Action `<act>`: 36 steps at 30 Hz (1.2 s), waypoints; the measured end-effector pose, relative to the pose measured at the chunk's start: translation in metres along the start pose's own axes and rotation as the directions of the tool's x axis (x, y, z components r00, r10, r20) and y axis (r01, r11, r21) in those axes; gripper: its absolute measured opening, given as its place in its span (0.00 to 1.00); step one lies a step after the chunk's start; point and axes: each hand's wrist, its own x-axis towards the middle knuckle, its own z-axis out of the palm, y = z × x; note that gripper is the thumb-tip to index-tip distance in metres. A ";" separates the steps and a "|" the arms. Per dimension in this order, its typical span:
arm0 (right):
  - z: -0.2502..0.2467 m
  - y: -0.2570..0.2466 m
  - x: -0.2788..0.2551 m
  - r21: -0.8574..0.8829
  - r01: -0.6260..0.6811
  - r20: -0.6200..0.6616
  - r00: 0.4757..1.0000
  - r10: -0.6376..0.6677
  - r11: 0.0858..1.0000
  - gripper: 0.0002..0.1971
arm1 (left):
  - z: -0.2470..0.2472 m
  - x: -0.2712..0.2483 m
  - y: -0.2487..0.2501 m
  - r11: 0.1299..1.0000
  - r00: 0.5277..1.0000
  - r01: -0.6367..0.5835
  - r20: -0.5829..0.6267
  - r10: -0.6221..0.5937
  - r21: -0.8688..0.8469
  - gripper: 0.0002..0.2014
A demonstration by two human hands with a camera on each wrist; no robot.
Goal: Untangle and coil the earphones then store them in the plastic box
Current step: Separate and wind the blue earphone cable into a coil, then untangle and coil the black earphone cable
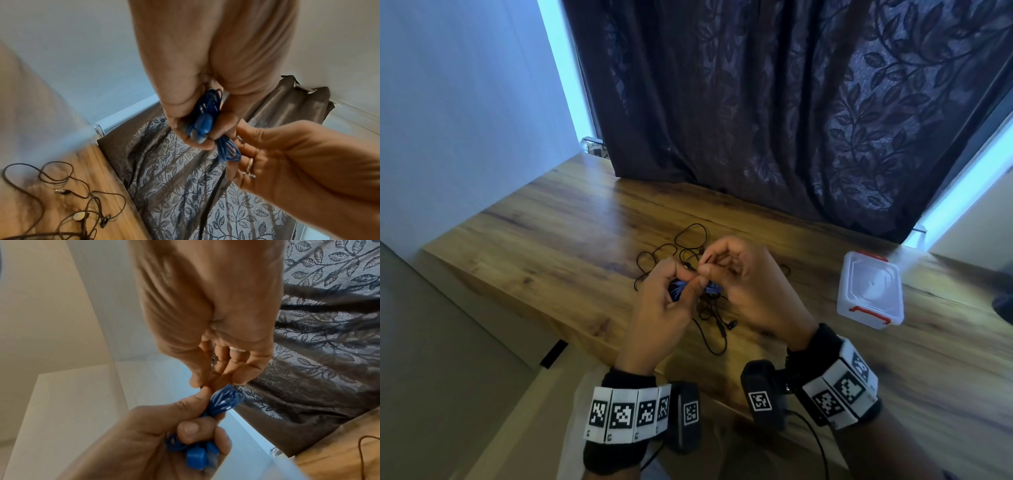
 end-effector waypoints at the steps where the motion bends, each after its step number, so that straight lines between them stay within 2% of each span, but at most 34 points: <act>1: 0.001 0.000 0.000 -0.020 -0.001 -0.011 1.000 0.001 1.000 0.05 | 0.002 -0.001 0.001 1.000 1.000 0.007 0.010 -0.007 -0.010 0.10; 4: 0.005 -0.002 0.001 -0.075 0.005 -0.040 0.999 -0.008 0.997 0.12 | 0.009 -0.001 0.007 0.999 1.000 0.006 0.015 -0.006 -0.036 0.13; 7: 0.007 -0.006 0.004 -0.038 -0.018 -0.063 0.998 0.015 0.999 0.14 | 0.012 0.000 0.012 0.998 1.000 0.019 -0.013 -0.020 -0.068 0.15; 10: 0.002 0.000 0.006 -0.037 -0.039 -0.041 0.998 0.037 0.999 0.12 | 0.013 0.001 0.005 0.998 0.998 0.057 -0.008 -0.057 -0.022 0.12; 14: -0.019 0.018 0.006 -0.166 -0.037 0.059 0.997 0.047 0.985 0.06 | 0.015 -0.001 -0.004 0.990 0.991 0.133 0.027 -0.134 0.041 0.02; 17: -0.041 0.035 0.004 -0.228 -0.069 0.003 0.997 0.072 0.971 0.06 | 0.013 0.002 -0.007 0.982 0.982 0.189 -0.026 -0.189 0.008 0.14; 19: -0.057 0.055 0.004 -0.260 -0.124 -0.087 0.991 0.105 0.958 0.06 | 0.007 0.003 -0.006 0.981 0.976 0.195 -0.099 -0.195 -0.018 0.17; 23: -0.082 0.114 0.003 -0.365 -0.298 -0.235 0.946 0.223 0.882 0.06 | -0.009 0.000 -0.012 0.977 0.959 0.210 -0.186 -0.212 -0.033 0.11; 27: -0.088 0.159 -0.008 -0.440 -0.472 -0.303 0.879 0.369 0.764 0.05 | -0.020 0.000 -0.020 0.980 0.946 0.199 -0.254 -0.200 -0.029 0.07; 30: -0.085 0.175 -0.019 -0.448 -0.535 -0.306 0.844 0.440 0.716 0.03 | -0.024 -0.001 -0.023 0.980 0.942 0.198 -0.275 -0.191 -0.004 0.07; 32: -0.079 0.174 -0.023 -0.489 -0.522 -0.331 0.853 0.405 0.699 0.03 | -0.026 -0.001 -0.024 0.981 0.943 0.193 -0.278 -0.184 0.005 0.07; 34: -0.066 0.163 -0.024 -0.624 -0.440 -0.362 0.895 0.260 0.646 0.05 | -0.026 0.000 -0.024 0.982 0.945 0.186 -0.278 -0.174 0.017 0.07; 35: -0.056 0.153 -0.025 -0.679 -0.381 -0.342 0.920 0.190 0.627 0.07 | -0.025 0.000 -0.025 0.982 0.946 0.186 -0.276 -0.173 0.020 0.07; 36: -0.042 0.143 -0.027 -0.686 -0.324 -0.300 0.942 0.152 0.651 0.07 | -0.024 -0.001 -0.024 0.982 0.946 0.186 -0.272 -0.174 0.020 0.06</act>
